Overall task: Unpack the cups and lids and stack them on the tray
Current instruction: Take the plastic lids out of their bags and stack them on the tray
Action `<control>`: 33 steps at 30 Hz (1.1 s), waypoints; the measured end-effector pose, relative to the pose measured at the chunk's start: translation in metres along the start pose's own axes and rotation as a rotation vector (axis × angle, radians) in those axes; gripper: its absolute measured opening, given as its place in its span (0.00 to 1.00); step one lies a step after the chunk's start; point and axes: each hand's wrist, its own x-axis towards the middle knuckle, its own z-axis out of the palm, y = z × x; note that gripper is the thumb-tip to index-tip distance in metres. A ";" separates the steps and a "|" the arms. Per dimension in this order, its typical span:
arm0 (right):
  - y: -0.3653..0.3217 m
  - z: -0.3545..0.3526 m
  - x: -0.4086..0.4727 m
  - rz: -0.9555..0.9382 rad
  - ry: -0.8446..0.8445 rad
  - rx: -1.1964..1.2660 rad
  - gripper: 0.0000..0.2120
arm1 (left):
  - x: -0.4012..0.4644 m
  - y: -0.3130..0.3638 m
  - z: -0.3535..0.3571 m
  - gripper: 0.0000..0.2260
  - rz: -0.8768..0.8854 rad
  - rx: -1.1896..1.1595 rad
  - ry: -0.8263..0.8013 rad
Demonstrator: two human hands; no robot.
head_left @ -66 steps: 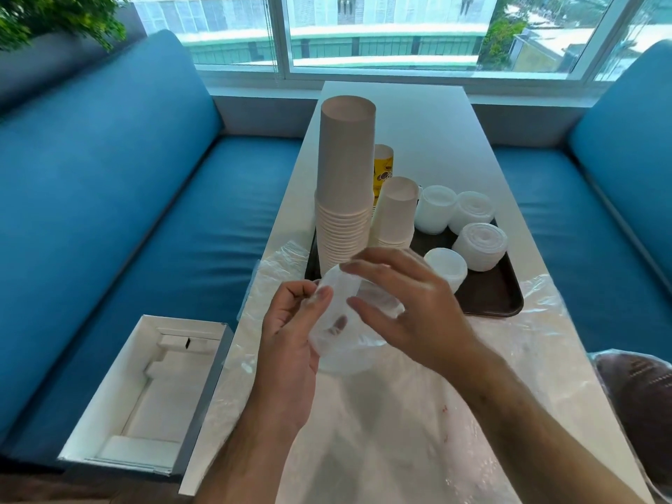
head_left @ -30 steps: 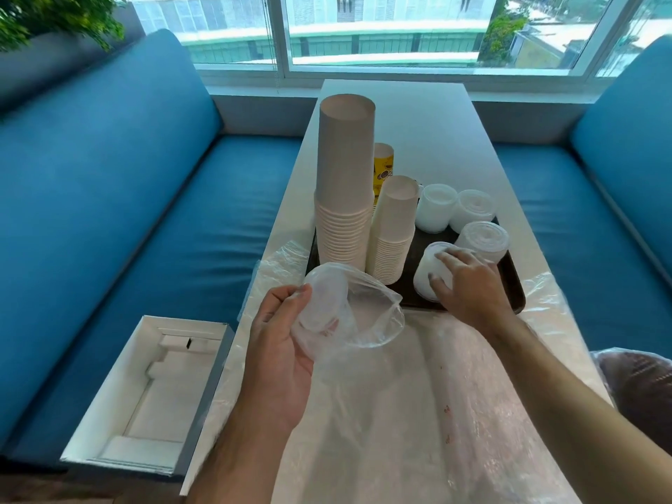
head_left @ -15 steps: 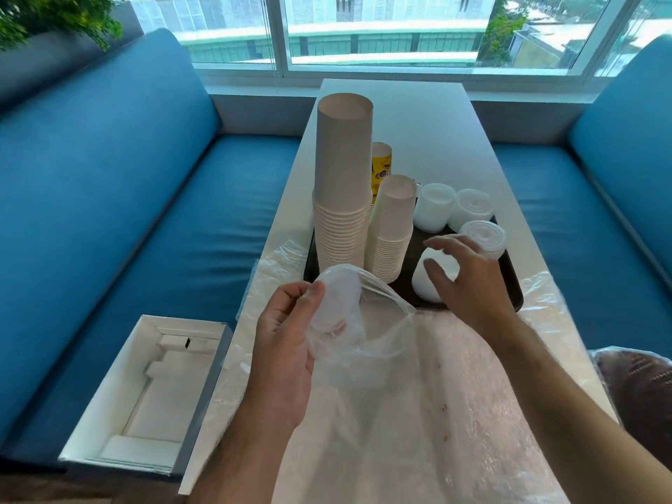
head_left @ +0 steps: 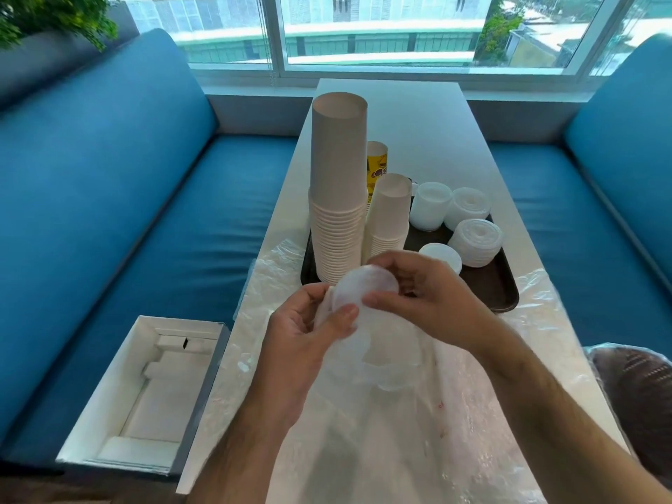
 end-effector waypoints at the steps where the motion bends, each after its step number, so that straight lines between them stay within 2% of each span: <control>1: 0.002 0.000 -0.001 0.035 0.014 0.145 0.13 | 0.000 0.000 -0.001 0.19 -0.001 -0.012 -0.003; 3: 0.004 0.003 -0.003 0.077 0.058 0.390 0.13 | 0.001 -0.001 -0.001 0.18 0.011 -0.025 -0.002; 8: 0.014 0.003 -0.006 0.134 0.254 0.799 0.11 | 0.002 -0.001 0.002 0.14 0.029 -0.113 0.038; 11: 0.030 -0.012 0.001 0.144 0.474 0.843 0.07 | 0.003 -0.001 0.000 0.16 0.023 -0.103 0.058; 12: 0.037 -0.019 0.004 0.145 0.563 0.734 0.08 | 0.003 -0.001 -0.001 0.16 0.021 -0.096 0.063; 14: 0.058 -0.032 0.010 0.129 0.711 0.222 0.10 | 0.002 -0.001 -0.001 0.16 0.019 -0.090 0.073; 16: 0.084 -0.042 0.016 0.099 0.710 -0.340 0.14 | 0.002 -0.001 -0.001 0.16 0.016 -0.092 0.080; 18: 0.107 -0.049 0.023 0.083 0.642 -0.609 0.15 | 0.003 -0.001 0.000 0.17 0.014 -0.093 0.078; 22: 0.127 -0.046 0.023 0.129 0.461 -0.814 0.17 | 0.003 0.001 0.000 0.18 0.012 -0.084 0.075; 25: 0.130 -0.040 0.014 0.178 0.372 -0.904 0.22 | 0.004 0.001 -0.002 0.18 0.013 -0.077 0.089; 28: 0.129 -0.039 0.010 0.207 0.318 -0.950 0.26 | 0.006 0.002 -0.004 0.17 0.010 -0.062 0.096; 33: 0.128 -0.042 0.010 0.166 0.326 -0.960 0.24 | 0.007 0.003 -0.007 0.16 0.017 -0.074 0.104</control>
